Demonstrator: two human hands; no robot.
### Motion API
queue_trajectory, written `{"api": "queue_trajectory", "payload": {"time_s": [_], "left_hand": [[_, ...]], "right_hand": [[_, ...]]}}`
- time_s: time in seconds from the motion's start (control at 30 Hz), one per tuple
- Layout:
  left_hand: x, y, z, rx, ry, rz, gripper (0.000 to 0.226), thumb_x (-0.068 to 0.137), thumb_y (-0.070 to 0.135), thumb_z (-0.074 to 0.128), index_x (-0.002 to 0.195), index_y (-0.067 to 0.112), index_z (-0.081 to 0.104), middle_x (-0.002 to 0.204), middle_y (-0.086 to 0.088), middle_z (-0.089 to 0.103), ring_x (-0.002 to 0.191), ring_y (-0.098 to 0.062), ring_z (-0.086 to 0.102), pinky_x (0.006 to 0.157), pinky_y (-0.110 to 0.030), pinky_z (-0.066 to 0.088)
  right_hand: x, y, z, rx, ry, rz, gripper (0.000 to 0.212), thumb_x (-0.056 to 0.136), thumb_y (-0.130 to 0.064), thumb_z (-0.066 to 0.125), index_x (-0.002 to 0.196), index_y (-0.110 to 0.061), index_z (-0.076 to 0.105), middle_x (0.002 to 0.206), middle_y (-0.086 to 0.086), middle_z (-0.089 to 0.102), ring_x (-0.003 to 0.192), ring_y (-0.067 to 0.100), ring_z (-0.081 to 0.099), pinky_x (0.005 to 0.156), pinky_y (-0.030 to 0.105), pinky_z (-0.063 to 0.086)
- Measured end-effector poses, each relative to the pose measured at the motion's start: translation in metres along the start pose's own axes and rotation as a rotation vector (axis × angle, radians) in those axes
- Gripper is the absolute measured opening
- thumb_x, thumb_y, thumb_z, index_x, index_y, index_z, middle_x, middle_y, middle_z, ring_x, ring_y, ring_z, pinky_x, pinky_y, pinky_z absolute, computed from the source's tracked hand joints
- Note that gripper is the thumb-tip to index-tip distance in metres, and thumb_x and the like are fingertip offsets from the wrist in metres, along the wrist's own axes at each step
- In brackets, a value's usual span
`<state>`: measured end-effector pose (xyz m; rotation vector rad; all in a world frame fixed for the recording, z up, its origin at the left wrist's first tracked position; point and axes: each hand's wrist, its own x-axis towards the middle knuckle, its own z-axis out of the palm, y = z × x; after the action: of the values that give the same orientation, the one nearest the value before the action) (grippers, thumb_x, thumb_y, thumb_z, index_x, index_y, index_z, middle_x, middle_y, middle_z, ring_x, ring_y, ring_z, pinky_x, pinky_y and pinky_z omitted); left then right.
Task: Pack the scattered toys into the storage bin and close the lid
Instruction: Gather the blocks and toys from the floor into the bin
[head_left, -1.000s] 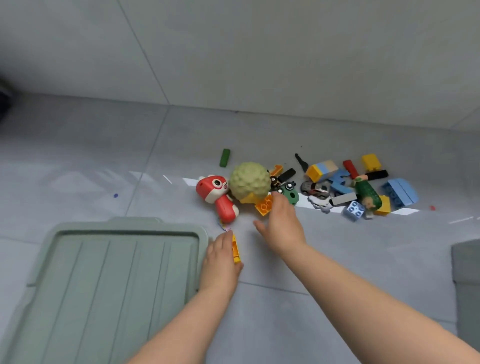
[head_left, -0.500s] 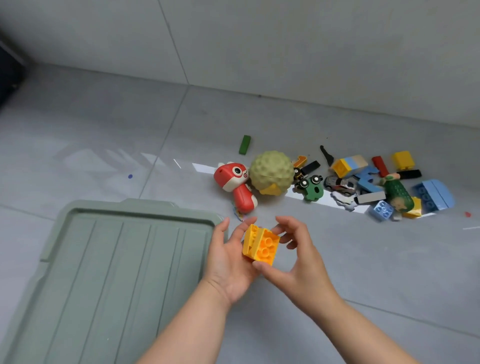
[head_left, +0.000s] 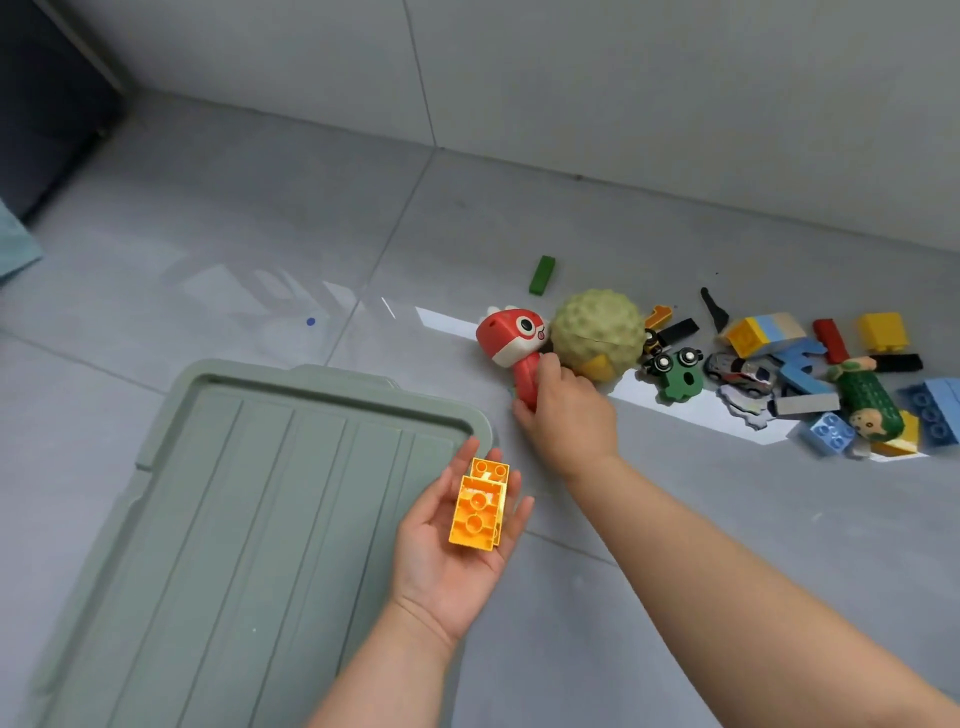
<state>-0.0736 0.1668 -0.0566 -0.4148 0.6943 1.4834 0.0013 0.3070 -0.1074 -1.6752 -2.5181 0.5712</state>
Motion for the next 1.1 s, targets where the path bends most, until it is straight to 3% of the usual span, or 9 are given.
{"api": "queue_trajectory", "payload": {"time_s": [0.07, 0.13, 0.27, 0.4, 0.63, 0.77, 0.87, 0.93, 1.1], "left_hand": [[-0.003, 0.003, -0.002, -0.006, 0.019, 0.022, 0.063, 0.046, 0.024, 0.090, 0.106, 0.013, 0.073, 0.110, -0.013, 0.068, 0.093, -0.034, 0.067, 0.071, -0.046, 0.058], [-0.005, 0.006, -0.001, 0.000, 0.038, 0.033, 0.053, 0.065, 0.043, 0.075, 0.110, 0.015, 0.070, 0.113, -0.013, 0.066, 0.100, -0.034, 0.063, 0.076, -0.051, 0.056], [0.001, 0.011, 0.002, 0.075, -0.079, 0.025, 0.086, 0.051, 0.068, 0.072, 0.123, 0.024, 0.062, 0.127, -0.015, 0.060, 0.117, -0.038, 0.053, 0.083, -0.055, 0.052], [0.007, 0.006, 0.007, 0.211, -0.183, -0.039, 0.104, 0.036, 0.062, 0.084, 0.126, 0.017, 0.058, 0.123, -0.016, 0.062, 0.109, -0.033, 0.062, 0.093, -0.049, 0.049], [0.001, 0.010, -0.007, 0.228, -0.098, -0.036, 0.074, 0.031, 0.036, 0.093, 0.097, 0.010, 0.074, 0.101, -0.009, 0.070, 0.089, -0.020, 0.069, 0.069, -0.033, 0.057], [0.002, 0.020, -0.014, 0.256, -0.010, 0.042, 0.086, 0.025, 0.032, 0.094, 0.105, 0.013, 0.069, 0.098, -0.007, 0.070, 0.085, -0.022, 0.069, 0.067, -0.035, 0.058], [0.003, 0.023, -0.015, 0.260, 0.054, 0.065, 0.096, 0.022, 0.032, 0.094, 0.111, 0.014, 0.065, 0.101, -0.006, 0.070, 0.085, -0.023, 0.068, 0.065, -0.037, 0.057], [0.004, 0.023, -0.015, 0.262, 0.065, 0.064, 0.097, 0.022, 0.032, 0.094, 0.113, 0.013, 0.064, 0.101, -0.005, 0.069, 0.084, -0.023, 0.068, 0.066, -0.037, 0.057], [0.004, 0.023, -0.014, 0.294, 0.057, 0.050, 0.092, 0.022, 0.033, 0.095, 0.107, 0.014, 0.067, 0.097, -0.005, 0.070, 0.088, -0.024, 0.064, 0.068, -0.039, 0.058]], "right_hand": [[-0.006, -0.002, -0.003, 0.159, 0.042, 0.083, 0.032, 0.087, -0.039, 0.056, 0.104, -0.015, 0.043, 0.099, 0.005, 0.062, 0.087, 0.030, 0.059, 0.061, 0.033, 0.037], [-0.023, -0.008, -0.016, 0.484, 0.116, 0.151, 0.034, 0.082, -0.039, 0.065, 0.091, -0.018, 0.040, 0.082, 0.000, 0.058, 0.075, 0.029, 0.057, 0.059, 0.033, 0.038], [-0.076, -0.019, -0.057, 0.822, 0.120, 0.129, 0.057, 0.068, -0.037, 0.078, 0.107, -0.033, 0.036, 0.088, -0.020, 0.054, 0.080, 0.004, 0.059, 0.069, 0.020, 0.046], [-0.114, -0.023, -0.061, 0.568, 0.145, -0.110, 0.061, 0.062, -0.050, 0.072, 0.114, -0.034, 0.045, 0.093, -0.018, 0.055, 0.086, 0.003, 0.052, 0.073, 0.016, 0.044], [-0.110, -0.031, -0.049, 0.555, 0.067, -0.394, 0.051, 0.067, -0.070, 0.056, 0.098, -0.029, 0.053, 0.087, -0.014, 0.050, 0.085, 0.005, 0.044, 0.078, 0.020, 0.033], [-0.060, -0.022, -0.029, 0.732, 0.087, -0.092, 0.015, 0.085, -0.042, 0.055, 0.094, -0.029, 0.058, 0.095, -0.007, 0.054, 0.091, 0.010, 0.053, 0.079, 0.020, 0.039], [-0.020, -0.011, 0.004, 0.218, -0.138, -0.032, 0.055, 0.089, -0.024, 0.052, 0.141, -0.020, 0.032, 0.143, 0.009, 0.034, 0.122, 0.030, 0.039, 0.099, 0.034, 0.036], [-0.009, -0.011, 0.016, -0.012, -0.201, -0.167, 0.058, 0.091, -0.016, 0.045, 0.145, -0.021, 0.024, 0.148, 0.010, 0.028, 0.124, 0.033, 0.034, 0.100, 0.036, 0.036], [-0.015, -0.002, 0.019, 0.276, -0.190, -0.165, 0.063, 0.083, -0.005, 0.051, 0.142, -0.013, 0.031, 0.130, 0.012, 0.042, 0.107, 0.026, 0.051, 0.086, 0.031, 0.044]]}}
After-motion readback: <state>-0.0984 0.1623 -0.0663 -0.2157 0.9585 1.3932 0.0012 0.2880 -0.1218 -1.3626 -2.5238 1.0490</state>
